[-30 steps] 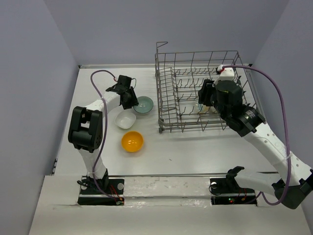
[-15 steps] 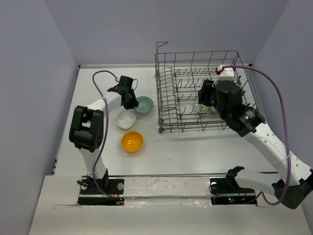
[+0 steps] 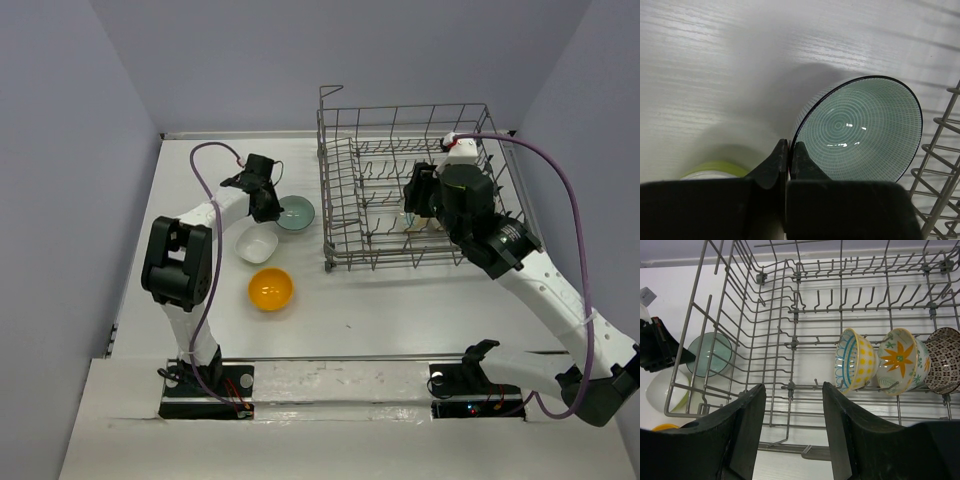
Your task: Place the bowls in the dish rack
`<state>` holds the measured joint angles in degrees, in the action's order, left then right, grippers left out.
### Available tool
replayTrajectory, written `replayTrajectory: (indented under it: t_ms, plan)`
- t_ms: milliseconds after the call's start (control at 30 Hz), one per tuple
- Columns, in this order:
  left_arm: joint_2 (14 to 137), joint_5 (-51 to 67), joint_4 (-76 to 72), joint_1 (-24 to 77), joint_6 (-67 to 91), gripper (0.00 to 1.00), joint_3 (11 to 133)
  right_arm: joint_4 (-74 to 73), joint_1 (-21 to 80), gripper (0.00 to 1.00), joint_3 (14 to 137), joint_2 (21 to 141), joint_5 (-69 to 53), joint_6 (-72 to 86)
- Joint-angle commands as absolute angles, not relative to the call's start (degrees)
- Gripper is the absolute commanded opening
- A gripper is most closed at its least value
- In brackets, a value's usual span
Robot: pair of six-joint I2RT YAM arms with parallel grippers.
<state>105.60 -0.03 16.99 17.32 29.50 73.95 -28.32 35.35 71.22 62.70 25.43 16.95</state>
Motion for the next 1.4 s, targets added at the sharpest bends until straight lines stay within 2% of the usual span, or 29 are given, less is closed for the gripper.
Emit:
replayTrajectory:
  t_ms: [0,433,600,767,1000,1367]
  plan:
    - [99.24,-3.42,19.07,17.49,28.74,0.0,78.04,-25.58,35.77,0.55,71.89,63.02,24.87,17.4]
    - [83.16,-8.17,23.47,17.4,26.37,0.0,86.04,-26.98,35.77,0.56,78.13,66.09,24.17,18.37]
    - [79.55,-6.33,26.01,17.4,24.7,0.0,90.86,-27.6,35.77,0.56,83.65,71.36,19.01,19.68]
    - [78.66,-5.36,28.03,18.28,23.3,0.0,94.04,-28.48,36.29,0.55,92.1,80.48,11.7,20.65]
    - [79.89,-6.68,28.65,21.96,23.11,0.0,95.88,-29.0,40.07,0.55,102.65,87.18,12.92,19.95]
    - [82.61,-9.49,29.36,28.38,23.64,0.0,100.28,-29.09,42.89,0.55,105.91,91.32,13.71,19.86]
